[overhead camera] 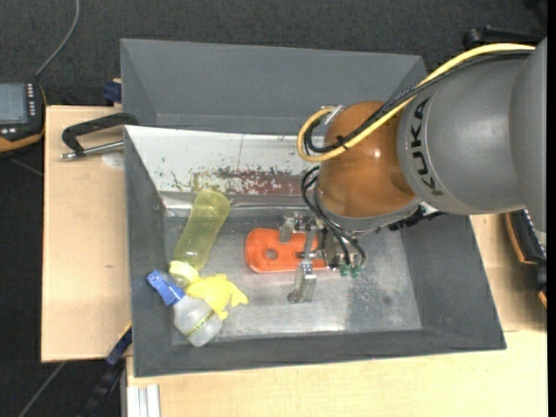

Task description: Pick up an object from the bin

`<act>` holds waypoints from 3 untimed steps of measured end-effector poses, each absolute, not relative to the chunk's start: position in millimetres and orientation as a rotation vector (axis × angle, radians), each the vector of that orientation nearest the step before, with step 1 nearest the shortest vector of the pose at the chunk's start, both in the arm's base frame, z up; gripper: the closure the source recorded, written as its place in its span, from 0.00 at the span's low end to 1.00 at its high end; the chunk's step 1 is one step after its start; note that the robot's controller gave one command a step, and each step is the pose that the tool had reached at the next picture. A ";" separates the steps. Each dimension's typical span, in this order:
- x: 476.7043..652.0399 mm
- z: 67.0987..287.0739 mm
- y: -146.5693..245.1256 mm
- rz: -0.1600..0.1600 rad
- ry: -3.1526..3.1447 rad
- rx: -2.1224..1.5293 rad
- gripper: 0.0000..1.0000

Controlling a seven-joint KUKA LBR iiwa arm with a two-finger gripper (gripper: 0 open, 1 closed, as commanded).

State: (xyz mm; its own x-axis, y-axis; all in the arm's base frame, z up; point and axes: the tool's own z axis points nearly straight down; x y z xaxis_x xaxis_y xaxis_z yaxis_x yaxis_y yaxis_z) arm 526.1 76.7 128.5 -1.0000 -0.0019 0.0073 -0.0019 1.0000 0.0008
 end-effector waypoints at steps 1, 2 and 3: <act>527.2 133.0 76.2 -0.002 -3.141 0.001 0.00; 546.0 98.6 71.9 -0.004 -3.137 -0.186 0.00; 553.0 69.4 68.3 -0.003 -3.121 -0.327 0.00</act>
Offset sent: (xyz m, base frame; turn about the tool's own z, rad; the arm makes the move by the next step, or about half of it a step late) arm 0.0280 -0.0086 -0.0585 0.1968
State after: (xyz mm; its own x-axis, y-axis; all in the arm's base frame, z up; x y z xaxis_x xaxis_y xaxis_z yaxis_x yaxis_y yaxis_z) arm 553.0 68.3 69.4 -0.9782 0.2075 0.0035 0.2075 0.9782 0.0017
